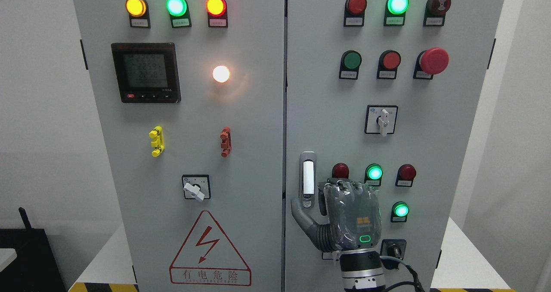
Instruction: Release door handle
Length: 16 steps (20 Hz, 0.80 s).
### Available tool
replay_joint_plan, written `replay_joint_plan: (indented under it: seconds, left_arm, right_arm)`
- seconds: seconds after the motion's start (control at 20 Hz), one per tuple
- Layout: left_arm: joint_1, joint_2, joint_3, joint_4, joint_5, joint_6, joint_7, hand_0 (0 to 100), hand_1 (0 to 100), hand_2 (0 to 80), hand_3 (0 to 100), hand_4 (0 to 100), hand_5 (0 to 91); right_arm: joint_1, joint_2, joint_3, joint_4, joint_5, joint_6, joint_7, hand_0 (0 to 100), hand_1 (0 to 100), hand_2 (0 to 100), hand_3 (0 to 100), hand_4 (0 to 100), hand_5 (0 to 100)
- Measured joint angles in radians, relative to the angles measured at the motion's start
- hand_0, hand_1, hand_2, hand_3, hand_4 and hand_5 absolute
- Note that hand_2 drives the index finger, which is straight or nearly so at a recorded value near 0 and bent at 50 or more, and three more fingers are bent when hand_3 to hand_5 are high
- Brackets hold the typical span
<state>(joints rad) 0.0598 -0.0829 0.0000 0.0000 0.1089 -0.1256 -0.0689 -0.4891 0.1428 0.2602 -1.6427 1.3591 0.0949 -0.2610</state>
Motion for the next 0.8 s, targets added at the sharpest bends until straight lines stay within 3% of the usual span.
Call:
replay_joint_plan:
  seconds: [0.8]
  left_arm:
    - [0.000, 0.000, 0.000, 0.000, 0.000, 0.000, 0.000, 12, 39, 0.0, 0, 0, 0.0]
  right_arm:
    - [-0.014, 0.002, -0.001, 0.007, 0.000, 0.000, -0.005, 32, 45, 100, 100, 100, 99]
